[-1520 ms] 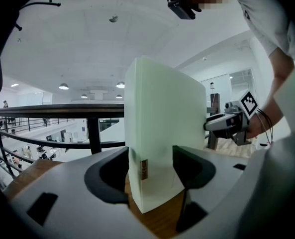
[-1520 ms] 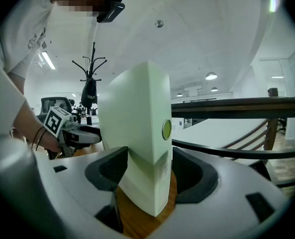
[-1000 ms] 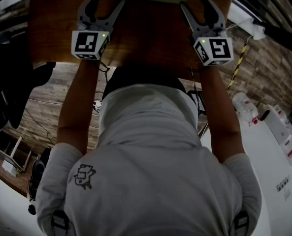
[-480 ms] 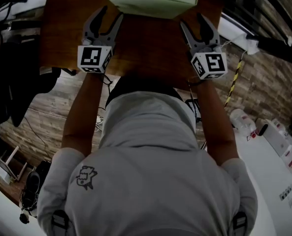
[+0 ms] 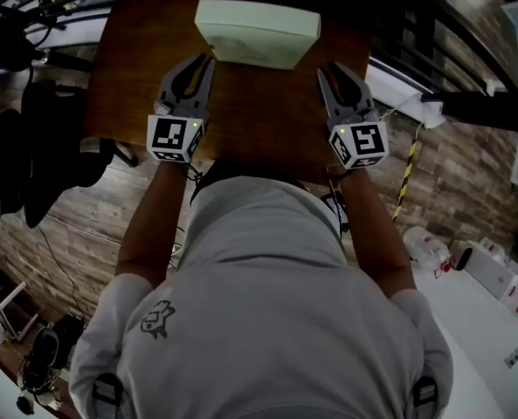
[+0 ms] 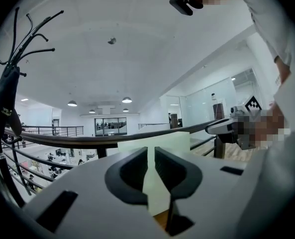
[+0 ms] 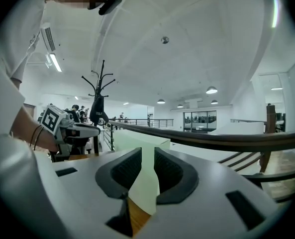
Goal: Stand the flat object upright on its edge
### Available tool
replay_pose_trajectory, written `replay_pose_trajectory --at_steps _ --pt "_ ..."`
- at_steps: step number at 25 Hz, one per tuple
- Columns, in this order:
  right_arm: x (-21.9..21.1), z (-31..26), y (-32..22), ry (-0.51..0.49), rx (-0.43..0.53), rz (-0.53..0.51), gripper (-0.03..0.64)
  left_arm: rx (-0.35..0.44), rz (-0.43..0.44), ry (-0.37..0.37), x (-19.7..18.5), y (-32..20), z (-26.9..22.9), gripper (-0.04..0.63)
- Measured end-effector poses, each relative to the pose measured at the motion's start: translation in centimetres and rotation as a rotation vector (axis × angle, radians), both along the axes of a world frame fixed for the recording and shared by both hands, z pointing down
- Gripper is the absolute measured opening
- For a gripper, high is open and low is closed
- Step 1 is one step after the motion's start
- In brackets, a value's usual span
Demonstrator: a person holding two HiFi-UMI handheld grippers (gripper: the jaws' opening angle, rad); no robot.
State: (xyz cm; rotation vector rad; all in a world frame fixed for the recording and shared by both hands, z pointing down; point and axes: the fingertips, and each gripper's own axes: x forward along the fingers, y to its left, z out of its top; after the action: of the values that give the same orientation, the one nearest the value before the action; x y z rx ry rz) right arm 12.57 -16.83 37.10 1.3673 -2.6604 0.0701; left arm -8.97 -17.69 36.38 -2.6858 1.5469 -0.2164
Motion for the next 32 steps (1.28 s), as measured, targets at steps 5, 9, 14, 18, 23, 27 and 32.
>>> replay_pose_trajectory --at_steps 5,9,14,18,23,27,32 --pt "-0.2 -1.6 2.0 0.006 -0.007 -0.015 0.043 -0.025 0.011 0.016 0.8 2.0 -1.4 0.015" --pt "-0.5 -3.5 3.6 -0.014 0.001 -0.058 0.037 -0.039 0.032 0.022 1.7 3.9 -2.7 0.014" --pt "-0.8 -5.2 4.7 -0.022 0.031 -0.104 0.035 -0.018 0.049 0.024 2.4 5.8 -4.5 0.014" --pt "-1.2 -5.4 6.1 -0.034 0.024 -0.129 0.035 -0.025 0.047 -0.001 2.5 7.7 -4.3 0.014" --pt "-1.8 -6.2 7.6 -0.047 0.035 -0.155 0.035 -0.015 0.056 -0.005 1.7 9.4 -5.1 0.014" --pt "-2.3 -6.6 8.9 -0.046 0.032 -0.143 0.035 -0.009 0.079 -0.008 0.9 10.6 -6.1 0.014" --pt "-4.0 -6.8 11.2 -0.038 0.029 -0.112 0.035 -0.008 0.114 -0.006 -1.4 13.2 -6.8 0.014"
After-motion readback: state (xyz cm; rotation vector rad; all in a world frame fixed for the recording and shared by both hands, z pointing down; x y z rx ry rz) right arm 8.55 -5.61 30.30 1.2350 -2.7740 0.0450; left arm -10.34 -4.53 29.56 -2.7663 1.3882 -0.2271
